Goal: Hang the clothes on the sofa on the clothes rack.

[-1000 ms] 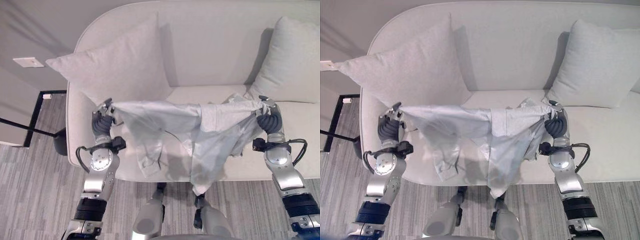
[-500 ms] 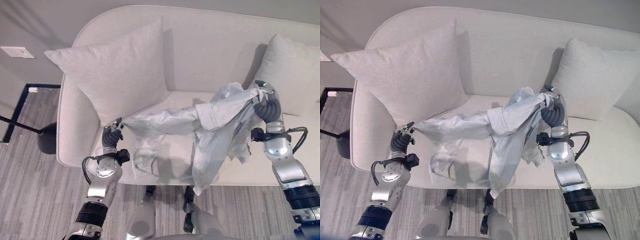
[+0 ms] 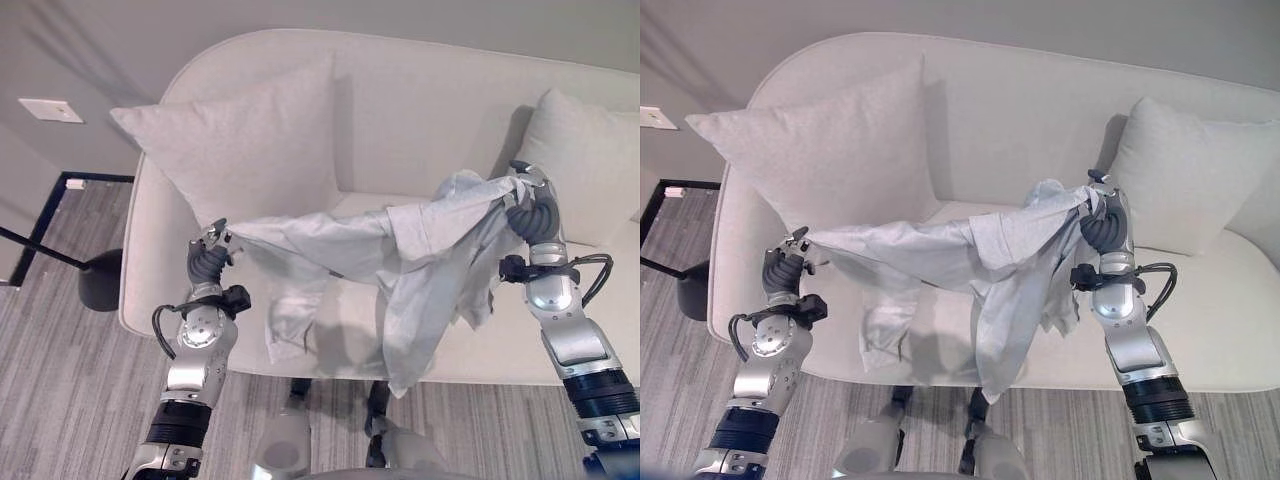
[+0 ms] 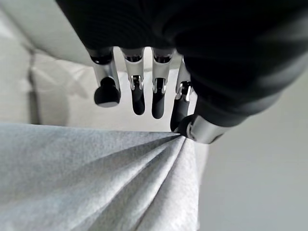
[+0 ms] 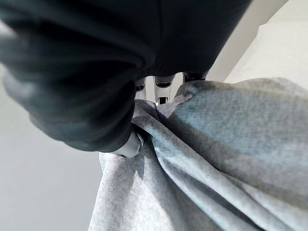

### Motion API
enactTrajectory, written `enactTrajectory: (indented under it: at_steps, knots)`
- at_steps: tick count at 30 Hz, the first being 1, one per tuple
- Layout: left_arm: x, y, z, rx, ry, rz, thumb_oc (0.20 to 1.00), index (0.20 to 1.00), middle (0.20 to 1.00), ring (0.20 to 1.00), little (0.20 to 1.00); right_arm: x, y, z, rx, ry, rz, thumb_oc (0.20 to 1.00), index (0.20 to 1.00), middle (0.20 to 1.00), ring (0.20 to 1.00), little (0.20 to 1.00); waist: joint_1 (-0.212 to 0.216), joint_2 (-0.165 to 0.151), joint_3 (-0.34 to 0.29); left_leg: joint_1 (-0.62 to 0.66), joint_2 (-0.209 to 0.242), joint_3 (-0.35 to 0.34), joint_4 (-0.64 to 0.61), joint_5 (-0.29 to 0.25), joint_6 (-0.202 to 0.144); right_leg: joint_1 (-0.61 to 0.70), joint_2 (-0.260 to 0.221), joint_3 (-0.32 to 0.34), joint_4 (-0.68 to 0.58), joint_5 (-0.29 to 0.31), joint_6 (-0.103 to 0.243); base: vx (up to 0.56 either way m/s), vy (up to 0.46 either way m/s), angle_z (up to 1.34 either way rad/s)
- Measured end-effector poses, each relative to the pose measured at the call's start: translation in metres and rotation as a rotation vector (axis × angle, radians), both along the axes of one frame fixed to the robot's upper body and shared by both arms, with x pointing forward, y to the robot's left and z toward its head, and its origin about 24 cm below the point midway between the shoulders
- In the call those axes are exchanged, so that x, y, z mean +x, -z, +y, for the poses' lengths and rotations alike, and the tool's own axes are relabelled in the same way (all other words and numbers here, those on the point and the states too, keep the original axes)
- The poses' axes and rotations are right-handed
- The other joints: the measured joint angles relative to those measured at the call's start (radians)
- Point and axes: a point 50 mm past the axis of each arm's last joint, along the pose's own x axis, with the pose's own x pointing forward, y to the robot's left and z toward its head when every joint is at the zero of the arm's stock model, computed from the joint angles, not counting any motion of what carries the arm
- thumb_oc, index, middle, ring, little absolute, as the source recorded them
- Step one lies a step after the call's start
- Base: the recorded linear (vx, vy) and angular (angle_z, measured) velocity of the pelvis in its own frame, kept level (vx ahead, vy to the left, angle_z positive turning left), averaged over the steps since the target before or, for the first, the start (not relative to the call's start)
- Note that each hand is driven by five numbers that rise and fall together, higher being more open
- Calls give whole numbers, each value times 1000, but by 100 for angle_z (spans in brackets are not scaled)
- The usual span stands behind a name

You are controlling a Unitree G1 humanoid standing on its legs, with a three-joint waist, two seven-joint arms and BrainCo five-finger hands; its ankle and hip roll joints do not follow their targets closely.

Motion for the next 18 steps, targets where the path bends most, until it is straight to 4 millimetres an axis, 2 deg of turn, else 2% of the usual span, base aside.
enactTrajectory:
  at_steps: [6, 10, 14, 18]
  knots:
    - [-1, -10, -1, 2, -11, -42, 200, 200, 200, 200, 200, 2, -11, 3, -4, -14, -38, 200, 200, 200, 200, 200, 16, 47, -31, 53, -1, -16, 0, -10, -3, 62, 0, -23, 0, -18, -2, 1, -74, 8]
    - [0, -15, 0, 26, -12, -58, 200, 200, 200, 200, 200, 6, -26, 4, -22, -22, -79, 200, 200, 200, 200, 200, 34, 89, -63, 74, 0, -39, 0, -11, -5, 94, 3, -48, 0, -28, -4, -28, -100, 15]
    - [6, -27, 0, 66, -11, -95, 200, 200, 200, 200, 200, 12, -43, 10, -41, -52, -125, 200, 200, 200, 200, 200, 57, 98, -86, 102, 6, -63, 0, -16, -13, 135, 12, -70, 0, -42, -7, -47, -144, 20]
    - [21, -51, -7, 79, 10, -176, 200, 200, 200, 200, 200, 27, -75, 37, -103, -157, -193, 200, 200, 200, 200, 200, 74, 101, -106, 121, 5, -116, 12, -1, -25, 186, 32, -116, 0, -53, -19, -104, -191, 34]
